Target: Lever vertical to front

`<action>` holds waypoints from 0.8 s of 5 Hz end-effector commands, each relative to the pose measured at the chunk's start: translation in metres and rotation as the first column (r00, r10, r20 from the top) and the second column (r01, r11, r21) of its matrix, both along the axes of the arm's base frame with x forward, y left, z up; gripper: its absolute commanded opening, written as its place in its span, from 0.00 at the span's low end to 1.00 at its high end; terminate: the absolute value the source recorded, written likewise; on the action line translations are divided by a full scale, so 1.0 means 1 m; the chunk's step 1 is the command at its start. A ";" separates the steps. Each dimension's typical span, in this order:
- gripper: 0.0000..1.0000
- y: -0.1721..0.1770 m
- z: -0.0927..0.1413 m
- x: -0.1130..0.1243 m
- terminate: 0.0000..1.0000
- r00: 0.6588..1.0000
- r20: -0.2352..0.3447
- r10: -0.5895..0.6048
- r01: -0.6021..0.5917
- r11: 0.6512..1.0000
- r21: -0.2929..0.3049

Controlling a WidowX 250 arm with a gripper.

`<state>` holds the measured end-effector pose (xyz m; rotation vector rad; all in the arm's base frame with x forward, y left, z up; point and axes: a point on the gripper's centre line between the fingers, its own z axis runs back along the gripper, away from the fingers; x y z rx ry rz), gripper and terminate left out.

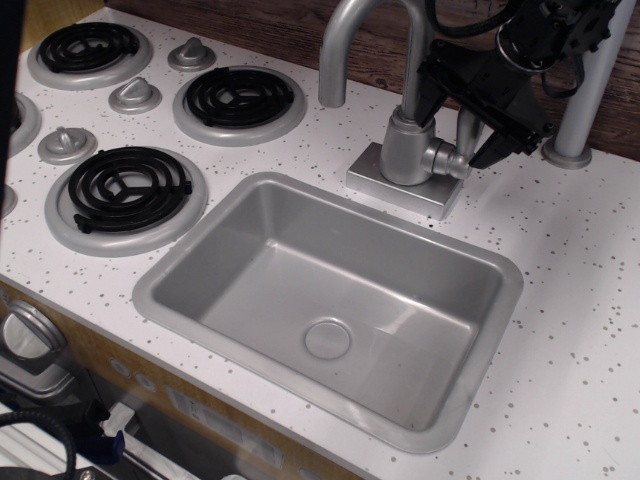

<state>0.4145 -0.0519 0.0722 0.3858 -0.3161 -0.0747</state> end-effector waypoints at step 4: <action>0.00 0.002 0.030 0.013 0.00 0.996 0.086 -0.002 0.007 0.999 -0.050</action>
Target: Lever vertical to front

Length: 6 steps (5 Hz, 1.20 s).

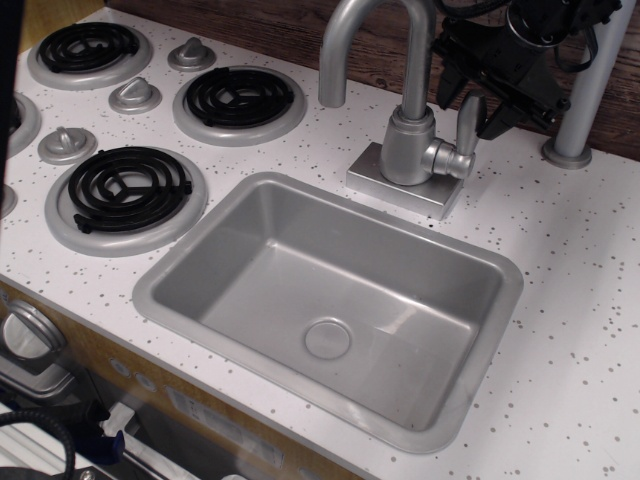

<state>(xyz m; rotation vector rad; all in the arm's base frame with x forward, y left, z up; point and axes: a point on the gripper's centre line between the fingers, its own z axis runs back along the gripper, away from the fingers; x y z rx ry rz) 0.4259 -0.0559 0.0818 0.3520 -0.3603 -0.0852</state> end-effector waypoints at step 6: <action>0.00 0.004 -0.037 -0.032 0.00 0.991 -0.124 0.046 -0.069 0.979 -0.191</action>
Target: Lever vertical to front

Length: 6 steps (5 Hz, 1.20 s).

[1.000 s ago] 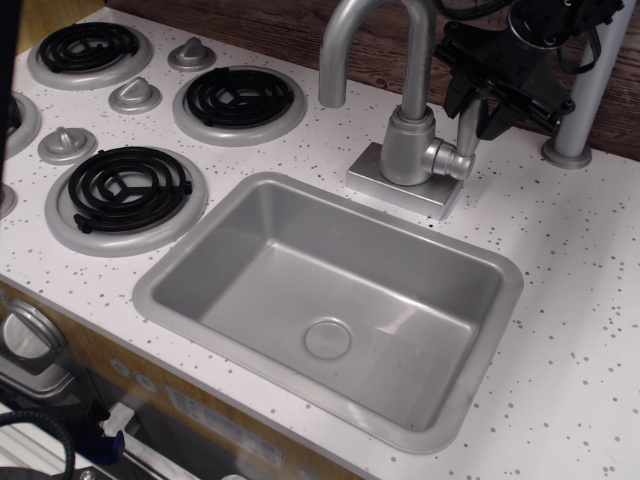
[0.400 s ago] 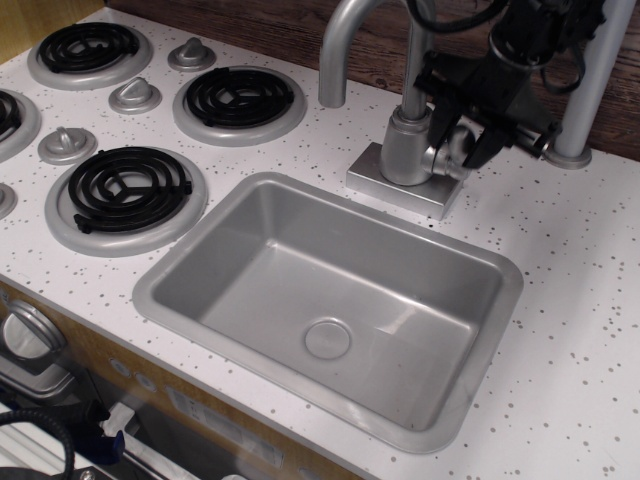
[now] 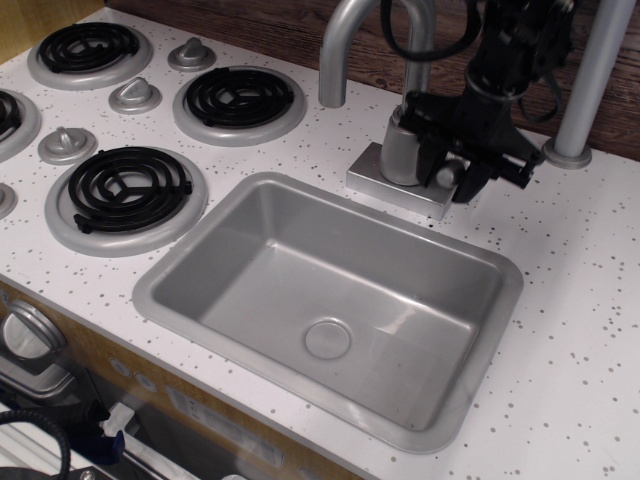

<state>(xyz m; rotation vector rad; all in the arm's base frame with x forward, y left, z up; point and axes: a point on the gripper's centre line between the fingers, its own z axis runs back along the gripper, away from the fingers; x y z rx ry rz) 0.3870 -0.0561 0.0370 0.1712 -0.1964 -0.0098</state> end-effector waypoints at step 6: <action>1.00 -0.002 0.056 -0.009 1.00 0.998 0.004 0.063 -0.064 0.994 0.090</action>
